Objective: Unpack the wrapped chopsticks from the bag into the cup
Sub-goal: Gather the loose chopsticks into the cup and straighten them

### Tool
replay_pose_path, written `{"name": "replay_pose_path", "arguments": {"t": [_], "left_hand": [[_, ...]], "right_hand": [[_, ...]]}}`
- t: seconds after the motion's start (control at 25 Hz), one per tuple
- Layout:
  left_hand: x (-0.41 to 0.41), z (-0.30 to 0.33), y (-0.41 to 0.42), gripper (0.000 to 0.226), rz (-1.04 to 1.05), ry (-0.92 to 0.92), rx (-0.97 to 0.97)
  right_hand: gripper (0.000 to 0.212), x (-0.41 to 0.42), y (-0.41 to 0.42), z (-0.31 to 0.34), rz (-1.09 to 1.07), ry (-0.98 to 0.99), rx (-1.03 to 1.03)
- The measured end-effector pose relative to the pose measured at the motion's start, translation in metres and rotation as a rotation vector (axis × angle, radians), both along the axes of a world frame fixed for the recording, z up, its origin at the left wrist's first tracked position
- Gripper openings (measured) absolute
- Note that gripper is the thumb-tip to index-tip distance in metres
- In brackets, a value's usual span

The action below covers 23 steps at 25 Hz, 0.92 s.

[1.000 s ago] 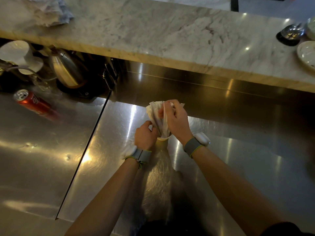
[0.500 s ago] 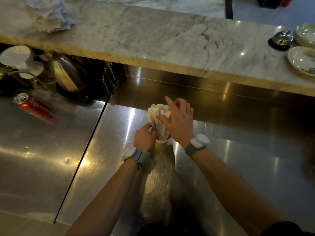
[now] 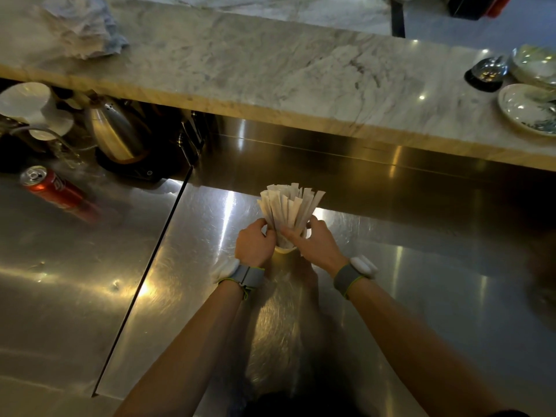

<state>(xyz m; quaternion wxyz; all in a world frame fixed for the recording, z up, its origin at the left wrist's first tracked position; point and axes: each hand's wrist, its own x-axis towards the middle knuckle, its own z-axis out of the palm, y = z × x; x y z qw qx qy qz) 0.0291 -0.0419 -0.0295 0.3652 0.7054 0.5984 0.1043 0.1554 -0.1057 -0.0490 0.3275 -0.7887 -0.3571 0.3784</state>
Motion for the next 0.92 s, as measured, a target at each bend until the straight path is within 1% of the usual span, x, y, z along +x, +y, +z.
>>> {"name": "replay_pose_path", "arguments": {"t": [0.04, 0.12, 0.2, 0.32, 0.4, 0.48, 0.6, 0.76, 0.92], "left_hand": [[0.000, 0.001, 0.000, 0.030, -0.026, -0.009, -0.013], [0.003, 0.005, -0.002, 0.030, -0.059, -0.039, -0.025], [0.008, 0.010, -0.004, 0.029, -0.084, -0.071, -0.011], [0.036, 0.022, -0.013, 0.032, -0.178, -0.111, 0.009], [0.061, 0.029, -0.021, 0.031, -0.255, -0.143, 0.012], [0.102, 0.036, -0.045, 0.031, -0.388, -0.164, -0.002], [0.150, 0.043, -0.076, 0.035, -0.517, -0.159, -0.018], [0.200, 0.039, -0.115, 0.035, -0.597, -0.135, -0.039], [0.214, 0.023, -0.131, 0.033, -0.616, -0.053, -0.052]], "right_hand": [[0.073, -0.002, -0.001, -0.004, 0.017, -0.016, 0.001], [0.059, -0.001, -0.001, -0.007, 0.006, -0.044, 0.024], [0.052, 0.003, -0.005, -0.006, -0.036, -0.027, 0.060], [0.046, 0.026, -0.025, 0.005, -0.142, -0.044, 0.135], [0.045, 0.048, -0.043, 0.015, -0.215, -0.065, 0.163], [0.047, 0.081, -0.076, 0.021, -0.337, -0.085, 0.168], [0.049, 0.118, -0.114, 0.029, -0.419, -0.057, 0.147], [0.049, 0.154, -0.154, 0.032, -0.493, -0.120, 0.056], [0.050, 0.157, -0.170, 0.023, -0.465, -0.119, -0.055]]}}
